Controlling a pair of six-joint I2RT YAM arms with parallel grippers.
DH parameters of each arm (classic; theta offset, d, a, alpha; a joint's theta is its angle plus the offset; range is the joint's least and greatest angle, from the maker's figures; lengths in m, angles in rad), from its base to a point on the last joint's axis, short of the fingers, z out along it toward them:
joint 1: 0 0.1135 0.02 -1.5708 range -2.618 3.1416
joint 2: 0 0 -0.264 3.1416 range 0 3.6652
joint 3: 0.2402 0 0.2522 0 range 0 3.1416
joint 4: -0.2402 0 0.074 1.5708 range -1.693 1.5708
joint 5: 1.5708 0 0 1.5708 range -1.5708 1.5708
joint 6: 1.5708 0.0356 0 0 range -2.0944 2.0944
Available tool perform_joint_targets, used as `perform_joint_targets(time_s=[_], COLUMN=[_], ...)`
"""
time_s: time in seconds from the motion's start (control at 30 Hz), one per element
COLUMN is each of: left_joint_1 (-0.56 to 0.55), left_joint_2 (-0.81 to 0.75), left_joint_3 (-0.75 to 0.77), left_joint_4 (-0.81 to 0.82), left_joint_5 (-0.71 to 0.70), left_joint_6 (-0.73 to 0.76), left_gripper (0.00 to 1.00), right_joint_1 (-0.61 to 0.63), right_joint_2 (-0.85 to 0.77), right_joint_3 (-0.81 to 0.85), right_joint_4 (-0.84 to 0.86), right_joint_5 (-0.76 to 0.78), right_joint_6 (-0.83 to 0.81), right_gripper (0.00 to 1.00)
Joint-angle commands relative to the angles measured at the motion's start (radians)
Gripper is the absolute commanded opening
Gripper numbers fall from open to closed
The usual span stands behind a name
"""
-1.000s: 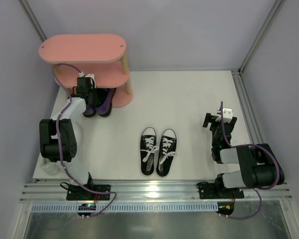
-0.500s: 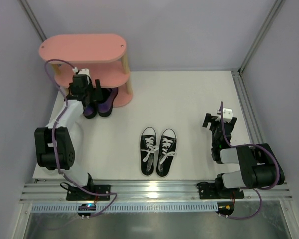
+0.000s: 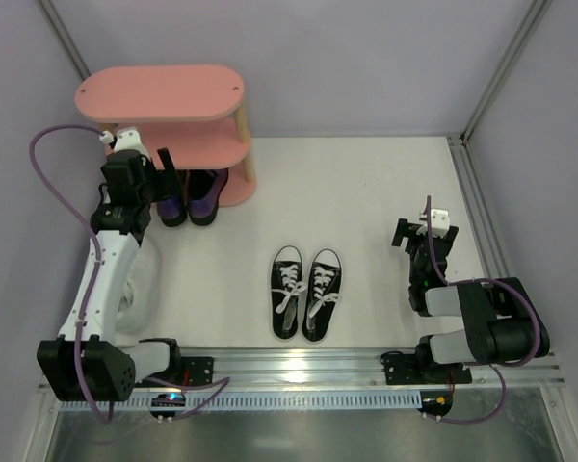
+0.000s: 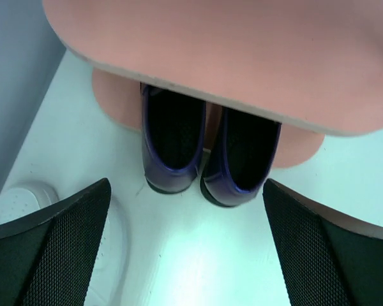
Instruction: Place and organize the shoes onto the shoe shelf
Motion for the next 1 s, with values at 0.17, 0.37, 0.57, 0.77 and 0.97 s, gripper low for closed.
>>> perform_joint_targets(time_s=[0.17,0.37,0.57,0.77,0.97], left_joint_1=[0.003,0.002,0.002,0.043,0.104], left_joint_2=[-0.135,-0.256,-0.257,-0.206,-0.063], left_joint_3=[-0.122,-0.098,-0.067,-0.037,0.054], left_joint_4=[-0.170,-0.410,-0.626,-0.709,-0.787], left_joint_5=[0.244,-0.097,-0.240,-0.278,-0.275], left_joint_6=[-0.149,-0.192,-0.118,-0.048,0.006], left_gripper=[0.81,0.95,1.00,1.00,1.00], right_joint_1=[-0.002,-0.002,-0.004,-0.004,-0.004], right_joint_2=[-0.012,-0.014,-0.012,-0.014,-0.012], right_joint_3=[0.013,0.013,0.012,0.013,0.013], right_joint_4=[0.075,0.077,0.077,0.077,0.077], right_joint_5=[-0.008,-0.010,-0.008,-0.007,-0.010], right_joint_6=[0.020,0.020,0.020,0.020,0.020], right_gripper=[0.97,0.97,0.97,0.97,0.97])
